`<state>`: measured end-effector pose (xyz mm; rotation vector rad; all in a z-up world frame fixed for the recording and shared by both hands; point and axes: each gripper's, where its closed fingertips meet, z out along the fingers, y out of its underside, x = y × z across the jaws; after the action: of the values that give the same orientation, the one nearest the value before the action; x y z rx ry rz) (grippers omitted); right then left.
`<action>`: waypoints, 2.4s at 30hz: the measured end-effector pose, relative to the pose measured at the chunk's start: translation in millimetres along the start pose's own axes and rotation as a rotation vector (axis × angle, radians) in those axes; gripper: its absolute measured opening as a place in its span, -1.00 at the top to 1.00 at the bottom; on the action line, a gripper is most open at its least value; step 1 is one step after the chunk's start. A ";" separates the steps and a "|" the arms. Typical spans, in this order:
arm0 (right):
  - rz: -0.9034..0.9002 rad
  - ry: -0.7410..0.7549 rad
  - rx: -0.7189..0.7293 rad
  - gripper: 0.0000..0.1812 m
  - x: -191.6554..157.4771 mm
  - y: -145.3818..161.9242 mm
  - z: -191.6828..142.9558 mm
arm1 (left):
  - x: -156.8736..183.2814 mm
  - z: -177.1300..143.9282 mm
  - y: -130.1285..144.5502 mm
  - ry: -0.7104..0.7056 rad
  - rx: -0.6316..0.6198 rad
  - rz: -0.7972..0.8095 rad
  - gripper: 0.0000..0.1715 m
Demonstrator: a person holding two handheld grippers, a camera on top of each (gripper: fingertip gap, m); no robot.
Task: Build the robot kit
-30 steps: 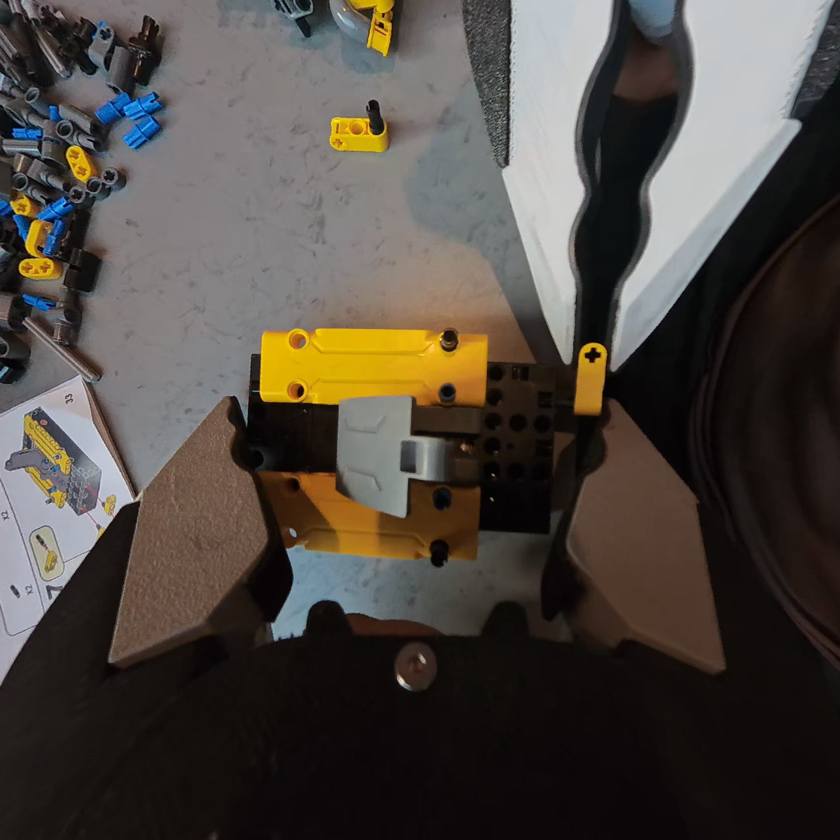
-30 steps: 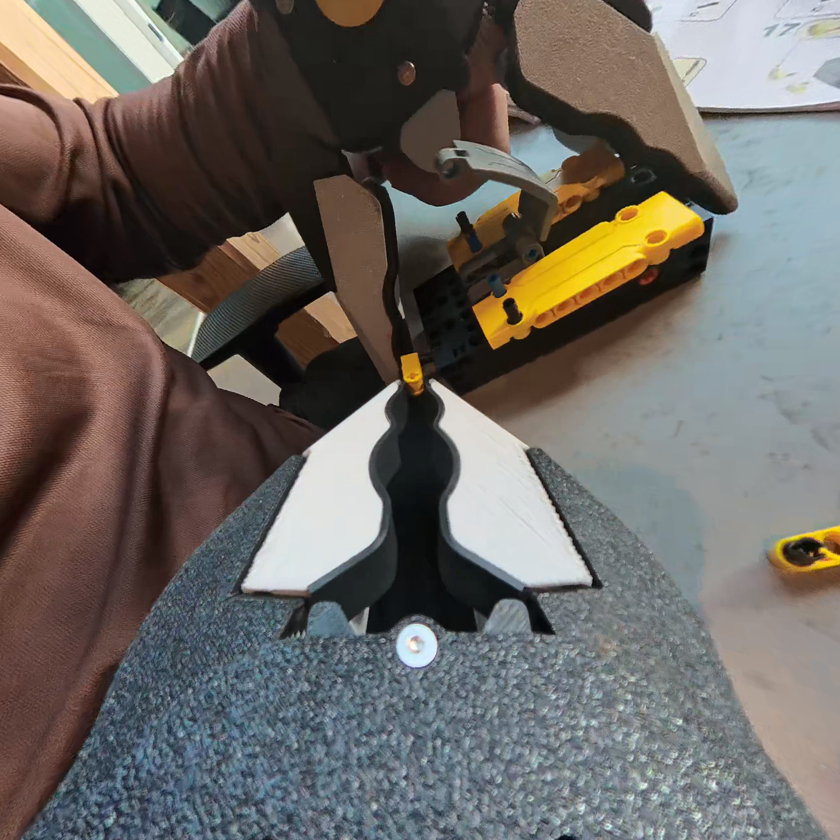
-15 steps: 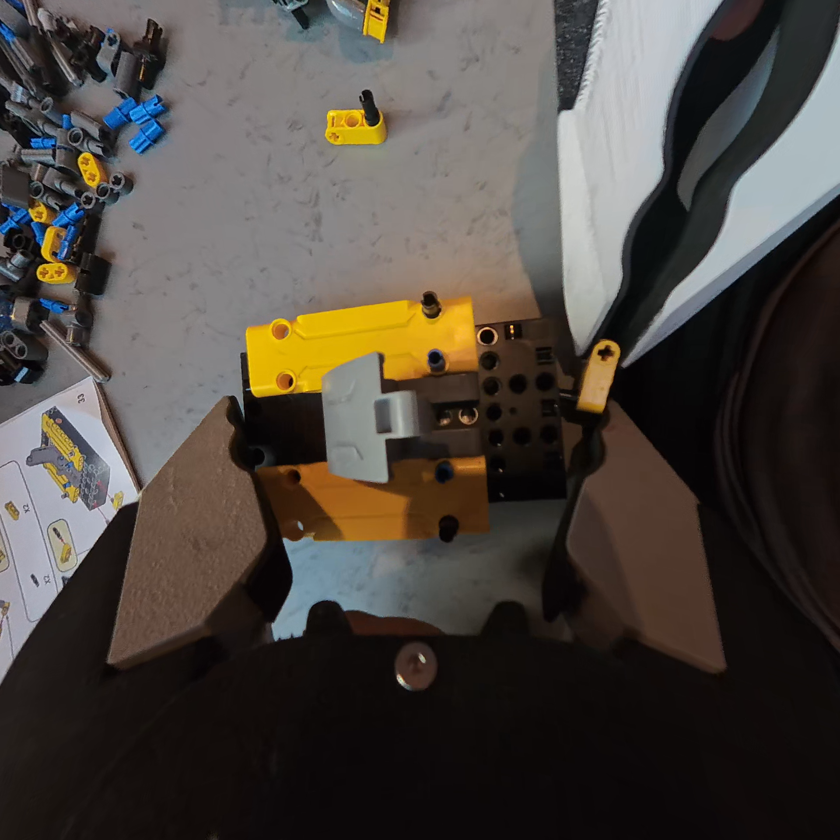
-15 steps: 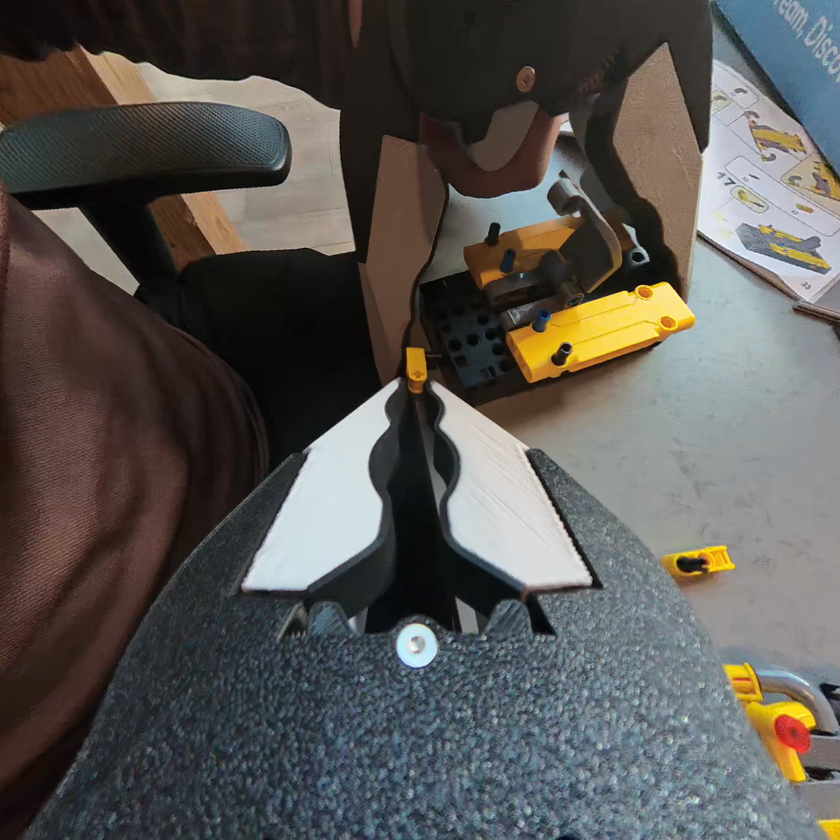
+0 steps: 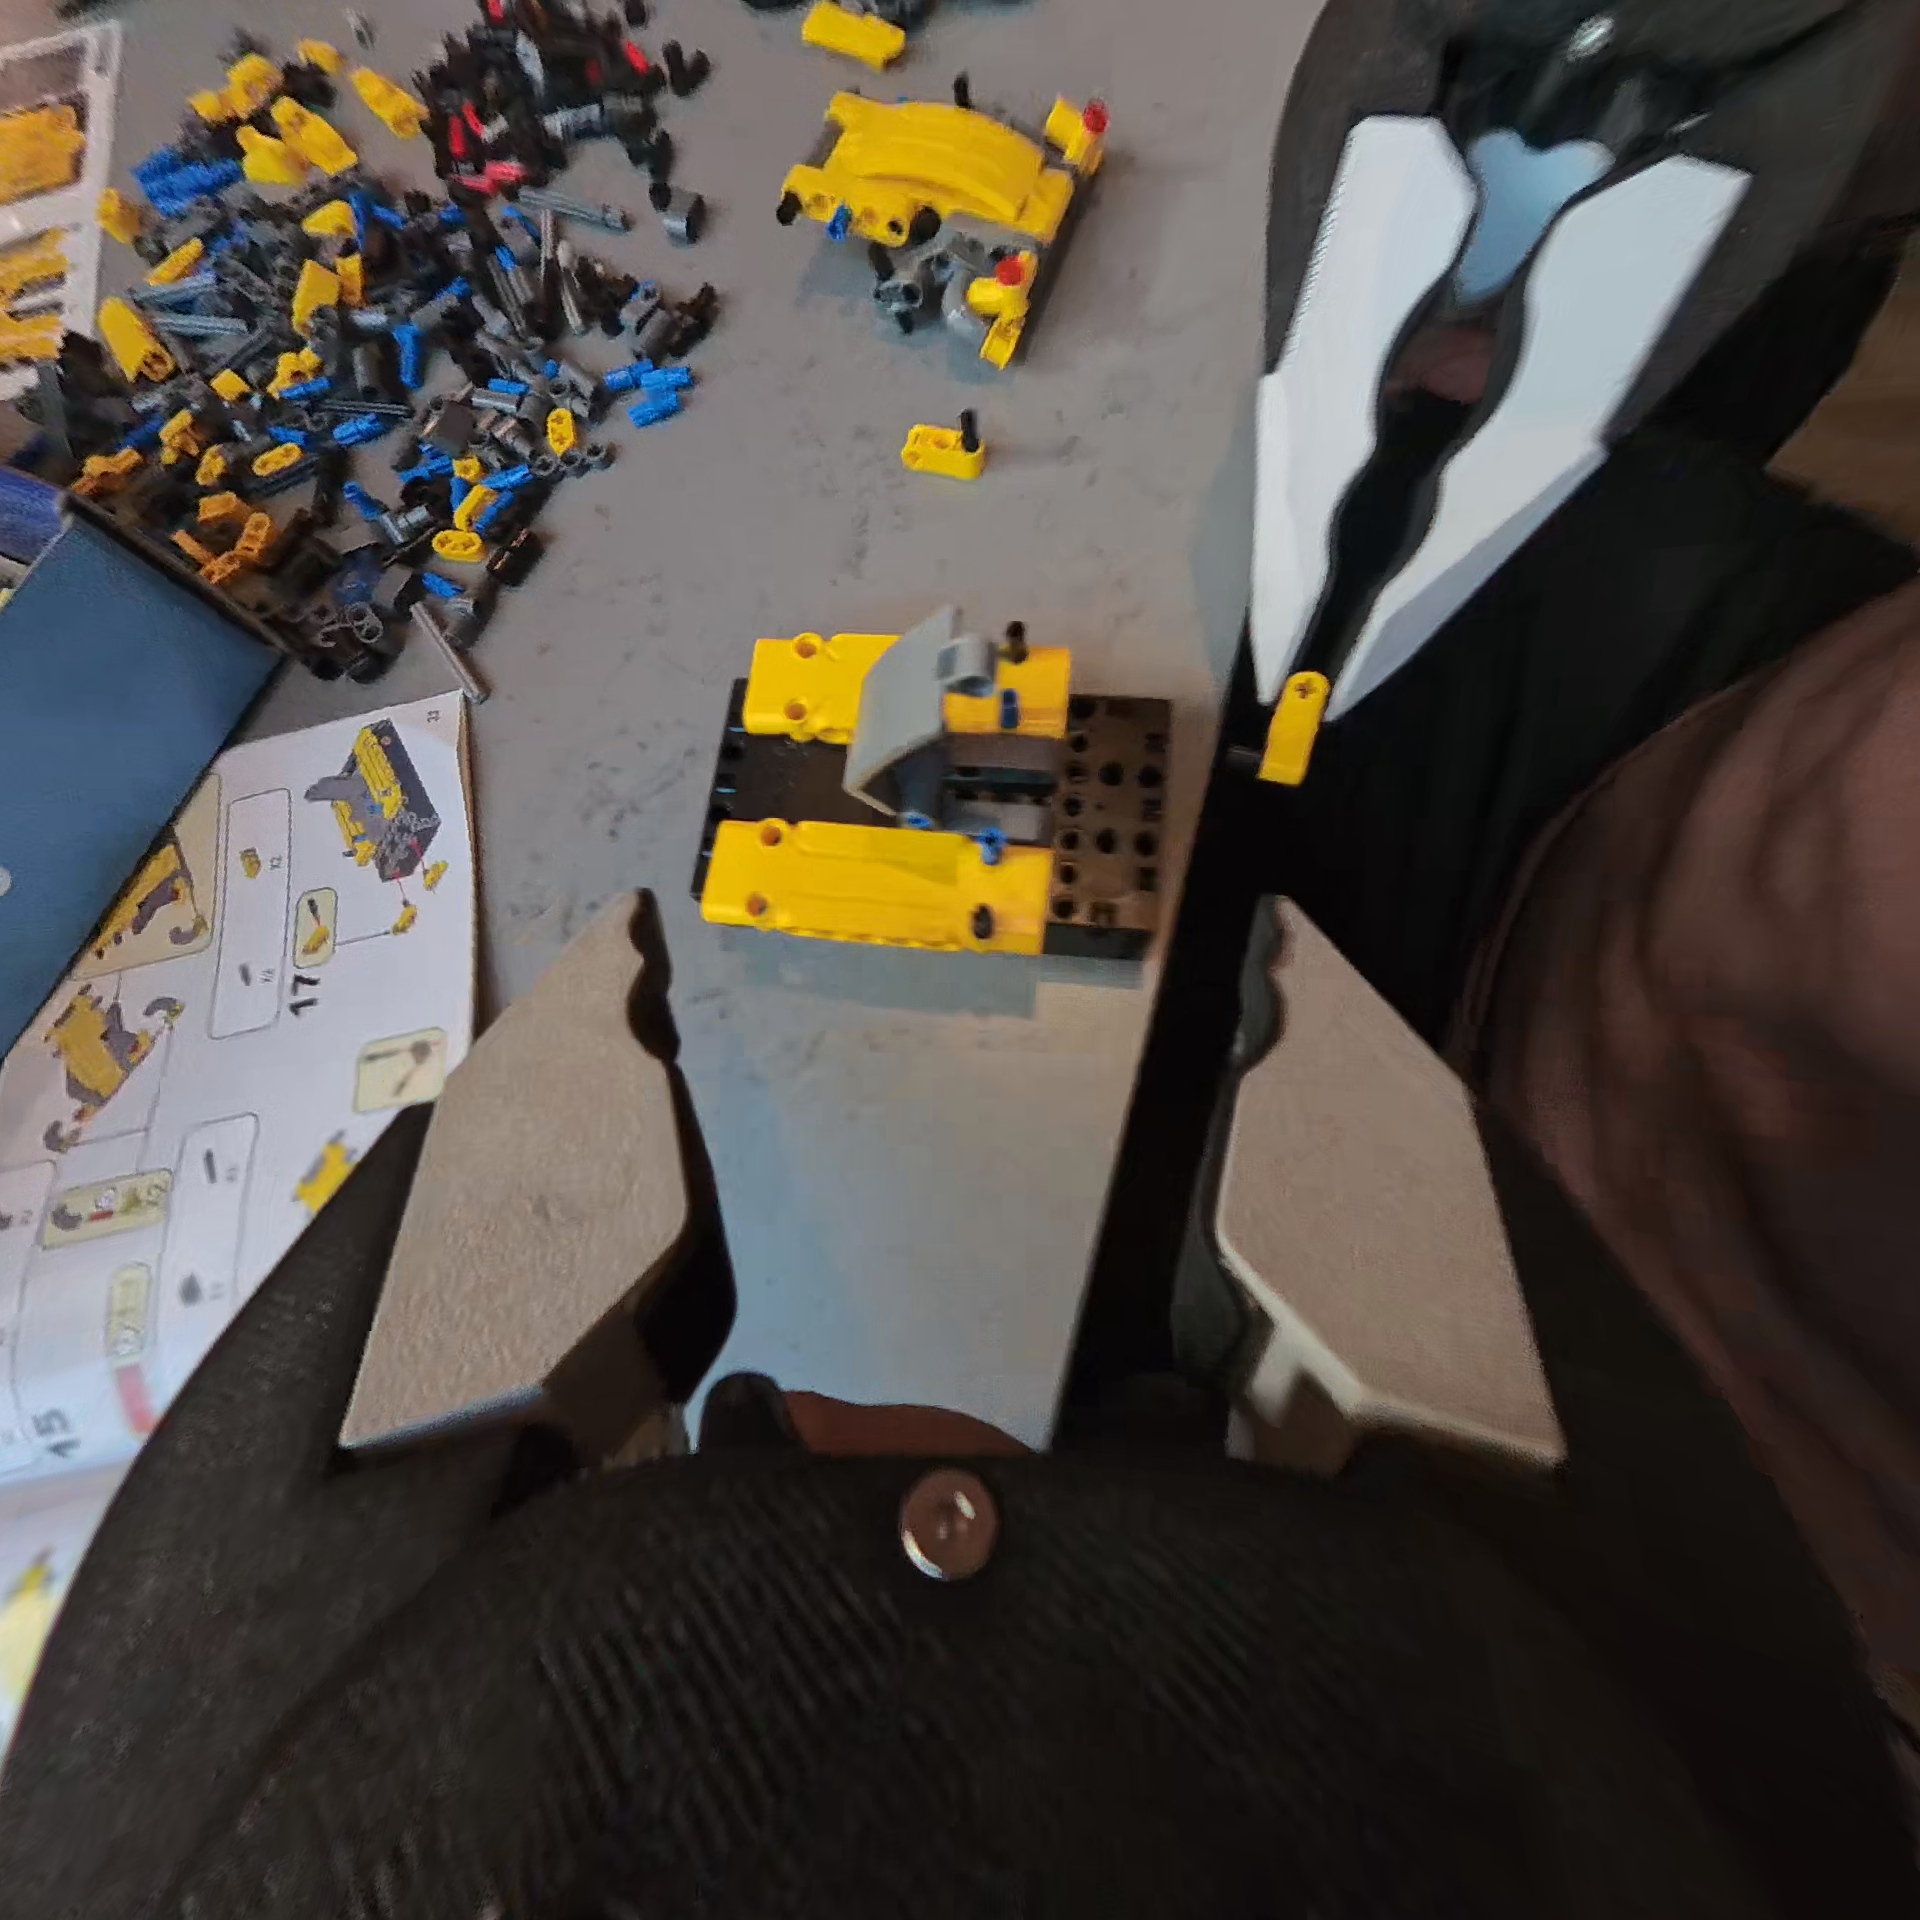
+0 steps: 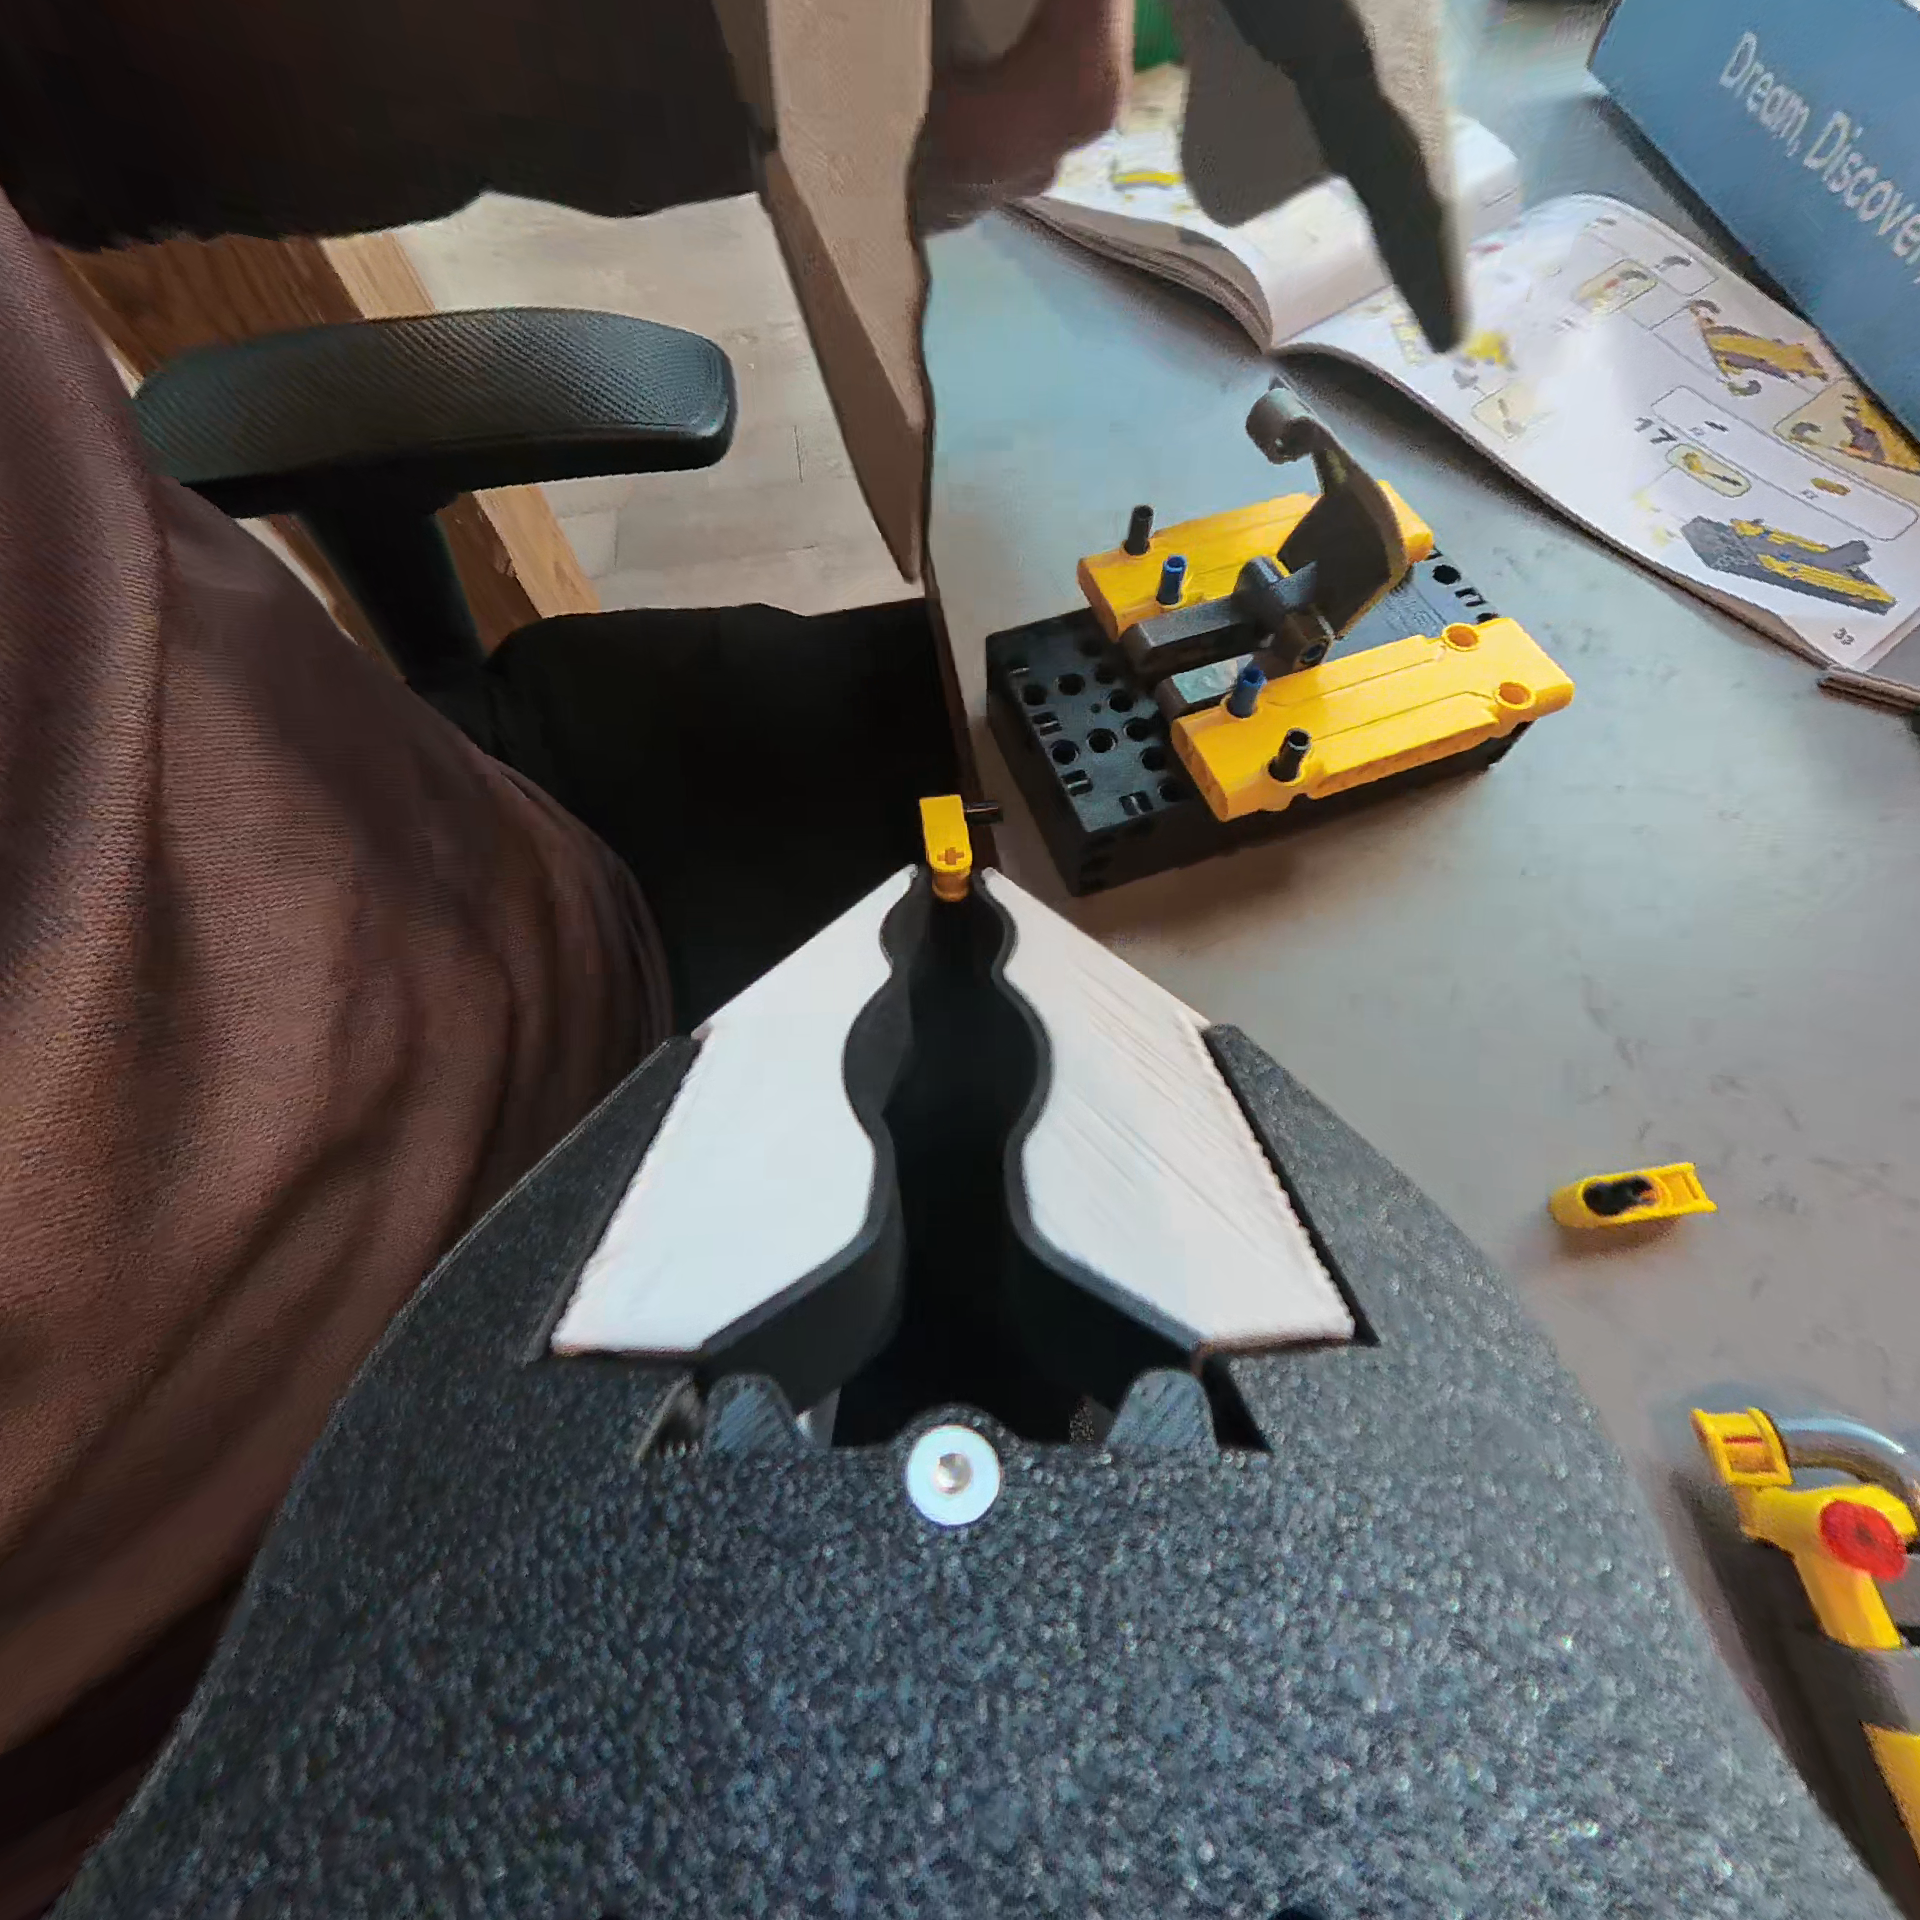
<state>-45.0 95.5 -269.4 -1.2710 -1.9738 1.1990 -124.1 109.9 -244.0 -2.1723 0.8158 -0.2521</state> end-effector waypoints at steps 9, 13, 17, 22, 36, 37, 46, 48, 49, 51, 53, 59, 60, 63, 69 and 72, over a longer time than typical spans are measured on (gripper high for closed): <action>-0.163 0.064 0.069 0.96 -18.8 -18.8 -10.7 | 98.9 16.2 -0.5 0.257 0.194 -0.442 0.63; -0.276 0.129 0.037 0.97 -26.8 -17.6 -12.2 | 106.5 13.9 -17.8 0.357 0.289 -0.522 0.59; -0.336 0.168 0.025 0.96 -32.5 -16.5 -13.5 | 105.3 15.9 -26.9 0.388 0.333 -0.583 0.85; -0.313 0.180 0.013 0.96 -26.3 -12.3 -12.7 | 100.3 22.7 -25.4 0.368 0.349 -0.629 0.90; -0.441 0.218 -0.075 0.95 -26.1 -2.6 -5.1 | 101.0 33.6 -14.8 0.432 0.264 -0.670 0.91; -0.439 0.215 -0.075 0.95 -26.0 -2.6 -5.2 | 101.0 33.6 -14.9 0.435 0.260 -0.673 0.91; -0.401 0.190 -0.131 0.95 -17.2 5.5 -0.5 | 90.4 28.7 -7.1 0.323 0.180 -0.590 0.68; -0.378 0.195 -0.135 0.96 -6.5 6.1 -3.9 | 74.7 7.7 -10.7 0.212 0.183 -0.474 0.51; -0.356 0.188 -0.130 0.95 -1.9 5.3 -5.2 | 59.1 -3.4 -12.2 0.110 0.176 -0.400 0.30; -0.304 0.150 -0.111 0.95 3.0 1.3 -4.5 | 28.0 -20.3 -17.7 -0.075 0.140 -0.207 -0.12; -0.278 0.110 -0.113 0.96 4.1 0.2 -0.1 | 16.3 -16.4 -20.0 -0.078 0.057 -0.061 -0.35; -0.316 0.103 -0.152 0.97 8.1 2.2 5.7 | 4.9 31.9 -15.0 0.104 -0.133 0.045 -0.41; -0.310 0.099 -0.152 0.96 8.4 2.4 5.3 | 2.8 38.2 -10.2 0.102 -0.178 0.064 -0.41; -0.296 0.076 -0.165 0.97 9.4 5.1 5.3 | -0.2 51.4 -3.3 0.084 -0.235 0.129 -0.35; -0.254 0.039 -0.175 0.97 12.2 4.4 6.5 | 6.4 61.5 1.0 0.123 -0.266 0.137 -0.49; -0.249 0.033 -0.181 0.97 13.6 4.9 6.5 | 5.1 64.8 5.5 0.110 -0.280 0.160 -0.51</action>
<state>-53.7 105.9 -277.5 -1.0806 -2.1806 0.8914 -95.3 143.5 -291.9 -2.3511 1.1391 -0.1855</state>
